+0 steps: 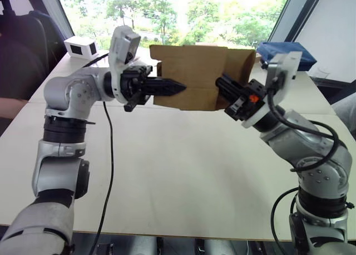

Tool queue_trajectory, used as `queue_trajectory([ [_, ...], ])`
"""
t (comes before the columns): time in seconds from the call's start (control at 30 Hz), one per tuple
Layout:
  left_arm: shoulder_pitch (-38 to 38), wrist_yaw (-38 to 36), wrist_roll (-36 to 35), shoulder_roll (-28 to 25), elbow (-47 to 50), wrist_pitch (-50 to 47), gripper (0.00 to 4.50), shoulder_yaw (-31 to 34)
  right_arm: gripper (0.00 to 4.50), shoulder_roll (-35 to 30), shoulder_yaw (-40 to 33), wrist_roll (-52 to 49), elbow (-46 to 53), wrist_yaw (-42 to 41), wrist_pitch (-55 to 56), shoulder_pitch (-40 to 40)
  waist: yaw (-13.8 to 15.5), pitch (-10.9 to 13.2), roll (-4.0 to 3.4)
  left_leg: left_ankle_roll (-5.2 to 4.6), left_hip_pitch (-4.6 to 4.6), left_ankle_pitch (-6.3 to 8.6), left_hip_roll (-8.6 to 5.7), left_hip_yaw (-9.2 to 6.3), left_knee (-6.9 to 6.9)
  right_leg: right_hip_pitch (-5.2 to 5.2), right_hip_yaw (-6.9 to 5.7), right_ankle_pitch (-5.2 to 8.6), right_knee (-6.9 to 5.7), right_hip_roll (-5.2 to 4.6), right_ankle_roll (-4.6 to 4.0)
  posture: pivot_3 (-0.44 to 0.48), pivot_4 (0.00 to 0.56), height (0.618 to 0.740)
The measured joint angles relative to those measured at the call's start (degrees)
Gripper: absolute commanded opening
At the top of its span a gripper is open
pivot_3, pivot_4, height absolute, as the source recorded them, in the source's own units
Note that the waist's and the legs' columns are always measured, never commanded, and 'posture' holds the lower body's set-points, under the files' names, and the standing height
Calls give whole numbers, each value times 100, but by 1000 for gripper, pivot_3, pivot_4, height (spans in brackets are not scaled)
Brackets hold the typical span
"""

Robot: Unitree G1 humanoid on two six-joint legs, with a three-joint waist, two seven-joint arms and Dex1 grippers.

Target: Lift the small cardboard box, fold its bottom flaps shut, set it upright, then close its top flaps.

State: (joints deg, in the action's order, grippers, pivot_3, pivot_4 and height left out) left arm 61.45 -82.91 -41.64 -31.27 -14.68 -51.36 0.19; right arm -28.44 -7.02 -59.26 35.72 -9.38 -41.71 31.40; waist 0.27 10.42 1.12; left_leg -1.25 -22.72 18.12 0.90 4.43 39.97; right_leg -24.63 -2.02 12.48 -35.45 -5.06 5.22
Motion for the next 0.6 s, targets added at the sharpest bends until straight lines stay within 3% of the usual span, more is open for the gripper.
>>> queue_trajectory([
  [0.6,2,143,223,54,-359,223,0,-60,37,-899,-589,-332,140,-363,-181,-554,18,1,1,0,-2,0,0,0,0,0,0,0,2,-1,0,0,150,740],
])
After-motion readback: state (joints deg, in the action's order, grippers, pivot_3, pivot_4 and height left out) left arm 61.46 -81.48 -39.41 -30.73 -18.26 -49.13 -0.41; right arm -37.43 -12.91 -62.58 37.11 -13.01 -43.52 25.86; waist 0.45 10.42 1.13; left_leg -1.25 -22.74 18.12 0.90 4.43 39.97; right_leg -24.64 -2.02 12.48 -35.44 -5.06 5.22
